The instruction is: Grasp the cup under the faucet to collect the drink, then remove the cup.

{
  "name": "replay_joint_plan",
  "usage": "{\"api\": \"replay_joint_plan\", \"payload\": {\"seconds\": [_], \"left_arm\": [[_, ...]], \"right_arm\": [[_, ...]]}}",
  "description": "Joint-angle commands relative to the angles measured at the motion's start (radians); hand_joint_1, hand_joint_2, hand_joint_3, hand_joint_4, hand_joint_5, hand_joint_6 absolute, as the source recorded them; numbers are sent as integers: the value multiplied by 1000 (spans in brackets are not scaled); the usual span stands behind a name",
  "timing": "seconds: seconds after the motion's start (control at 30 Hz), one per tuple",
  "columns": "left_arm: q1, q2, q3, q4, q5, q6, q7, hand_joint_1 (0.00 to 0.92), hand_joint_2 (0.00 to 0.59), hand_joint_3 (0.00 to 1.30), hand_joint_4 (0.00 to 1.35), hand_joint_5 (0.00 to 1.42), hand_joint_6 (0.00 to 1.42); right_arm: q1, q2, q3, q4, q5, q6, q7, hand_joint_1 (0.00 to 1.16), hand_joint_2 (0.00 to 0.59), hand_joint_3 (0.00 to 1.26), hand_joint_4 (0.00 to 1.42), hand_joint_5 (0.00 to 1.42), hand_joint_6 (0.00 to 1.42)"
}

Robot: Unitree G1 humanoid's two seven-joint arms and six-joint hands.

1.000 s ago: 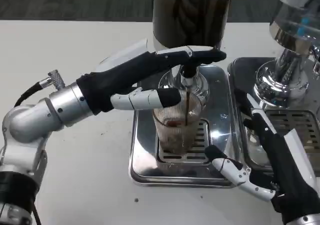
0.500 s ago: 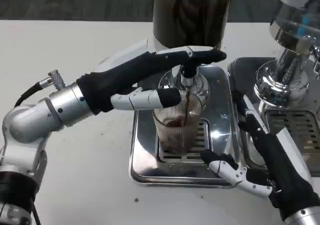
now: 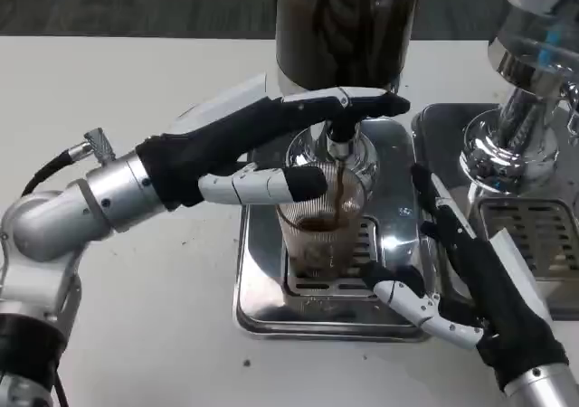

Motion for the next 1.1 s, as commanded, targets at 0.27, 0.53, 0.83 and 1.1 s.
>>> {"api": "replay_joint_plan", "payload": {"seconds": [0.27, 0.53, 0.83, 1.1], "left_arm": [[36, 17, -25, -27, 21, 4, -27, 0, 85, 201, 126, 130, 40], [35, 30, -23, -26, 33, 0, -16, 0, 85, 207, 127, 130, 40], [31, 44, -34, -23, 62, -27, 2, 0, 85, 209, 127, 130, 40], [27, 56, -45, -17, 78, -46, 25, 0, 85, 209, 127, 130, 40]], "right_arm": [[-64, 12, 11, 56, 8, -4, 8, 645, 218, 25, 12, 26, 94], [-97, 18, 10, 85, 8, -8, 9, 649, 219, 33, 12, 26, 95], [-124, 21, 12, 105, 7, -6, 13, 644, 225, 35, 12, 26, 91], [-147, 24, 20, 131, 2, -8, 15, 642, 226, 44, 12, 18, 83]]}}
